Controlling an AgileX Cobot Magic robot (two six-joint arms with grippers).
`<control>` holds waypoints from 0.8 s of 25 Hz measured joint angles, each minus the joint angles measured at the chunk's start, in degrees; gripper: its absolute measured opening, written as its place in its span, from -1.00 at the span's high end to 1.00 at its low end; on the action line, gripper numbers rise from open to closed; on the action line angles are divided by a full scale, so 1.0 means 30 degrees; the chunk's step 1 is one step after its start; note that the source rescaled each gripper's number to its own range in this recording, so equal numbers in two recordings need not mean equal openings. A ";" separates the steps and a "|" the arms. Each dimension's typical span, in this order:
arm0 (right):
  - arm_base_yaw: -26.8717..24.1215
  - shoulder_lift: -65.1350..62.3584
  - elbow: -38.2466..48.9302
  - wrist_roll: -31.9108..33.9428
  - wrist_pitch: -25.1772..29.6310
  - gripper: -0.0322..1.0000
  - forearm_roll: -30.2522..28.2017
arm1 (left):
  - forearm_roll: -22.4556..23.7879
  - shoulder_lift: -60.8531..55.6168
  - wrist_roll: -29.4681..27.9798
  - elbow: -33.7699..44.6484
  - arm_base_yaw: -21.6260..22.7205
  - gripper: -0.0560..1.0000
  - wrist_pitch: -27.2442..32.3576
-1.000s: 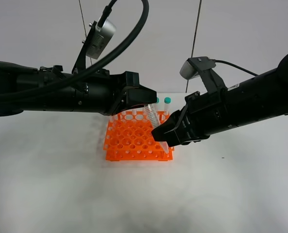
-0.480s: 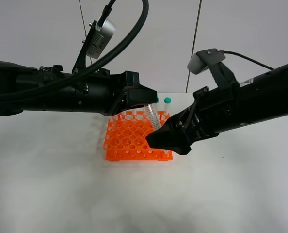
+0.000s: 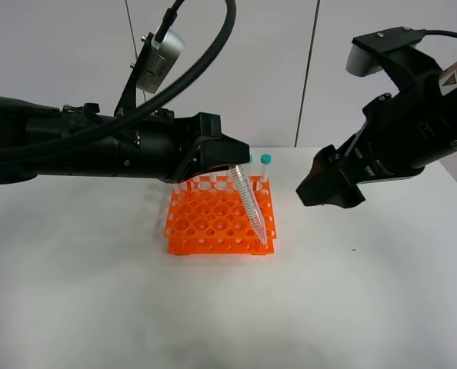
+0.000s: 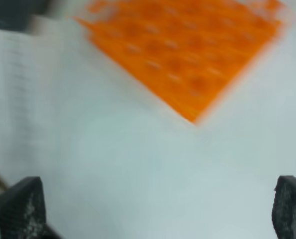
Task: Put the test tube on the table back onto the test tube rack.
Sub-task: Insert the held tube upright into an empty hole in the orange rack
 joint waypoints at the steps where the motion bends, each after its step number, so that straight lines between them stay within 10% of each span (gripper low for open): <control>1: -0.0528 0.0171 -0.0005 0.0690 0.0199 -0.99 -0.0635 | 0.0000 0.0000 0.0000 0.0000 0.0000 0.88 0.0000; 12: -0.7980 0.3067 -0.0005 0.0880 0.1248 -1.00 -0.0932 | 0.0000 0.0000 0.0000 0.0000 0.0000 0.88 0.0000; 20: -0.8372 0.3040 -0.0026 0.0985 0.4245 -1.00 -0.0144 | 0.0000 0.0000 0.0000 0.0000 0.0000 0.88 0.0000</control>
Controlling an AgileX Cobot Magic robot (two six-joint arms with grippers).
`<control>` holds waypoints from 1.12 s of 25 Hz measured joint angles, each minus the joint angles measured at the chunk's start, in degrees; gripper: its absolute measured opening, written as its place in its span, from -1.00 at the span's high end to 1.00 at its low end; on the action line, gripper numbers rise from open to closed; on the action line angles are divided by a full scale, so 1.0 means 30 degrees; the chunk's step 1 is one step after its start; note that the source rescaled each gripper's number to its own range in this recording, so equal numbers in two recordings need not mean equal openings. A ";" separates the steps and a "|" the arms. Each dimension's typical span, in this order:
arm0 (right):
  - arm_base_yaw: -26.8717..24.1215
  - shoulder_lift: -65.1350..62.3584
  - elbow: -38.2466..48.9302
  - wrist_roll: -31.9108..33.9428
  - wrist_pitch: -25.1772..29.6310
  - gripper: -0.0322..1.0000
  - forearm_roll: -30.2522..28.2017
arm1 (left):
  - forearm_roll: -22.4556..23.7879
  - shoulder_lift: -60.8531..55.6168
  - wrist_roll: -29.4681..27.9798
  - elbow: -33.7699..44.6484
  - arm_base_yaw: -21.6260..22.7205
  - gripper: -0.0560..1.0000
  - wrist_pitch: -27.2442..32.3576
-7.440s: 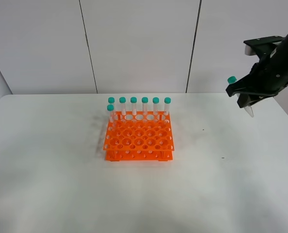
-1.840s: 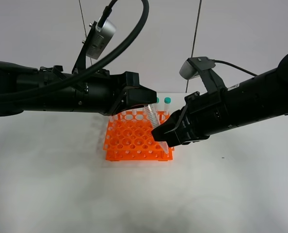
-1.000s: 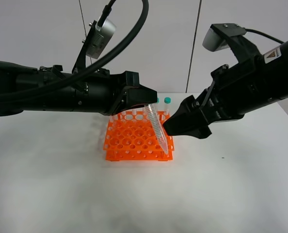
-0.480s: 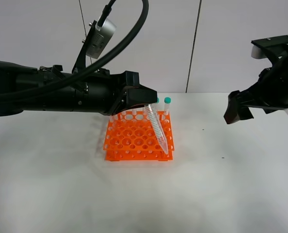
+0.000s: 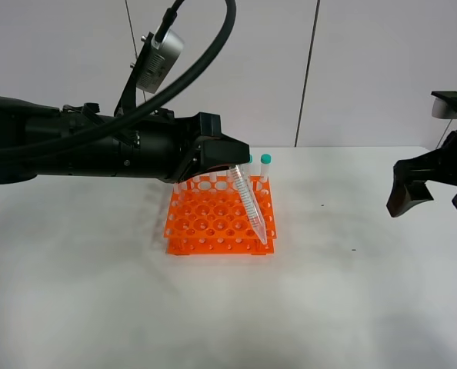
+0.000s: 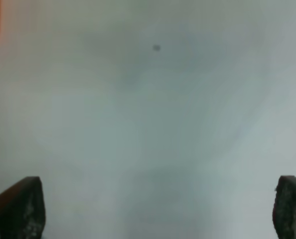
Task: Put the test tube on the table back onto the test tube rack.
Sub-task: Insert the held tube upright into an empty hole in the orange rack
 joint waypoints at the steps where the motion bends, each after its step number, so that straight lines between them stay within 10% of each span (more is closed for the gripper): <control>1: 0.0000 0.0000 0.0000 0.0016 0.0282 -1.00 -0.0036 | 0.0000 0.0000 0.0000 0.0000 0.0000 0.88 0.0000; 13: 0.0000 -0.5741 0.5653 0.0126 0.0505 -1.00 -0.0036 | 0.0000 0.0000 0.0000 0.0000 0.0000 0.88 0.0000; 20: 0.0000 -1.3757 1.1164 0.0167 -0.2279 -1.00 -0.0036 | 0.0000 0.0000 0.0000 0.0000 0.0000 0.88 0.0000; 28: 0.0000 -2.0937 1.1442 0.0291 -0.2878 -1.00 -0.0017 | 0.0000 0.0000 0.0000 0.0000 0.0000 0.88 0.0036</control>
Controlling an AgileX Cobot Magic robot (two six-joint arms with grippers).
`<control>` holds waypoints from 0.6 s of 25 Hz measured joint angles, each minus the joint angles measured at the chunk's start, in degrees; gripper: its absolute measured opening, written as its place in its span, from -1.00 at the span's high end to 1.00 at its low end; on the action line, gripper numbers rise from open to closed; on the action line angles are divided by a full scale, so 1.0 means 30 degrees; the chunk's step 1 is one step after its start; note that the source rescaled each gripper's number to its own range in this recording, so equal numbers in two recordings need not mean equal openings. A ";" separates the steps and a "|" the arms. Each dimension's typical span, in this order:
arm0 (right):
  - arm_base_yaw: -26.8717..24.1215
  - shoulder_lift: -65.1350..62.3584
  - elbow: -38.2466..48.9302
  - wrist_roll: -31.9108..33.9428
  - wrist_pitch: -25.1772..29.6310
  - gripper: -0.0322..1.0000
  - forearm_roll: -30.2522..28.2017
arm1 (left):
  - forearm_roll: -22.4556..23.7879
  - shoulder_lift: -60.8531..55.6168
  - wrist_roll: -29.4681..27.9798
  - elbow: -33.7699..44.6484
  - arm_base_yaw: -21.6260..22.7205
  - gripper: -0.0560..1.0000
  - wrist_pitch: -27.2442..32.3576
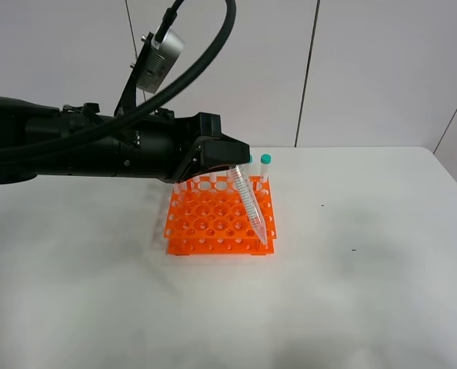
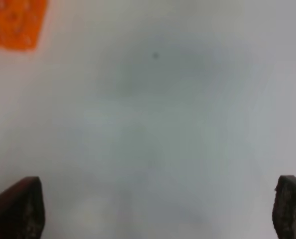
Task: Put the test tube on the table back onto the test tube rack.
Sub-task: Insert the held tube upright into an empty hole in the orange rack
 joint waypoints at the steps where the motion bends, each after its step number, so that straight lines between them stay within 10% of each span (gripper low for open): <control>1: 0.0000 -0.0507 0.0000 0.0004 0.0000 -1.00 0.0036 | 0.0000 0.0000 0.0000 0.0000 0.0000 0.88 0.0000; 15: -0.1111 -0.5757 0.0036 0.0061 0.0018 -1.00 0.0106 | 0.0000 0.0000 0.0000 0.0000 0.0000 0.88 0.0060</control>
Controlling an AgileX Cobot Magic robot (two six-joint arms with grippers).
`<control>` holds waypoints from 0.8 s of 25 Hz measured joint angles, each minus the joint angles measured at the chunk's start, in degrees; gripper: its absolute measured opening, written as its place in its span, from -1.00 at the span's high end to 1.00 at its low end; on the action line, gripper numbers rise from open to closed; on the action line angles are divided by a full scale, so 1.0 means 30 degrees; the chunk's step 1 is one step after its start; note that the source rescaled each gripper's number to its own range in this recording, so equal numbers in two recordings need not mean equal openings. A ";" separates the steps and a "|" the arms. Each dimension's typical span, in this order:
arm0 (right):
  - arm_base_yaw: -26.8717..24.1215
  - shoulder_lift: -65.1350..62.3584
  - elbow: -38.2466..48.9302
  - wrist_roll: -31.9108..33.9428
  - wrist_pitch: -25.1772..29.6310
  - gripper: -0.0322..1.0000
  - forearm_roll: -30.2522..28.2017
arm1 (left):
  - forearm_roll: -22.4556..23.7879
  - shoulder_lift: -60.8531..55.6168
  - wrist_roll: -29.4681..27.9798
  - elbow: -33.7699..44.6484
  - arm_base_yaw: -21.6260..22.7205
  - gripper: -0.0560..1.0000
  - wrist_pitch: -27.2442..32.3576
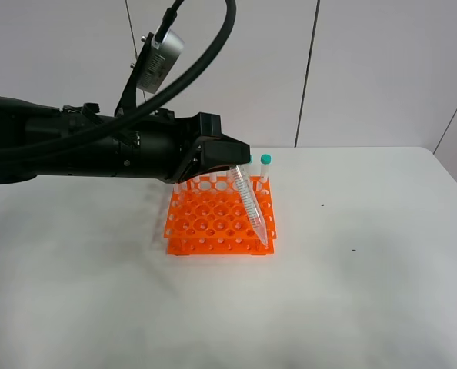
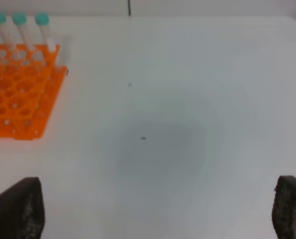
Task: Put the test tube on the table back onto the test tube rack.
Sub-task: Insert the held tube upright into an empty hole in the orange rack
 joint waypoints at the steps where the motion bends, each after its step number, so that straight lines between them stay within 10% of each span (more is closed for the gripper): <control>1: 0.0063 -0.0004 0.0000 0.0000 0.0000 -1.00 0.0000 | 0.0000 0.0000 0.0000 0.0000 0.0000 0.88 0.0000; 20: 0.0494 -0.0004 0.0000 0.0018 0.0000 -1.00 0.0053 | 0.0787 -0.4863 0.0000 0.0000 0.0000 0.88 -0.0032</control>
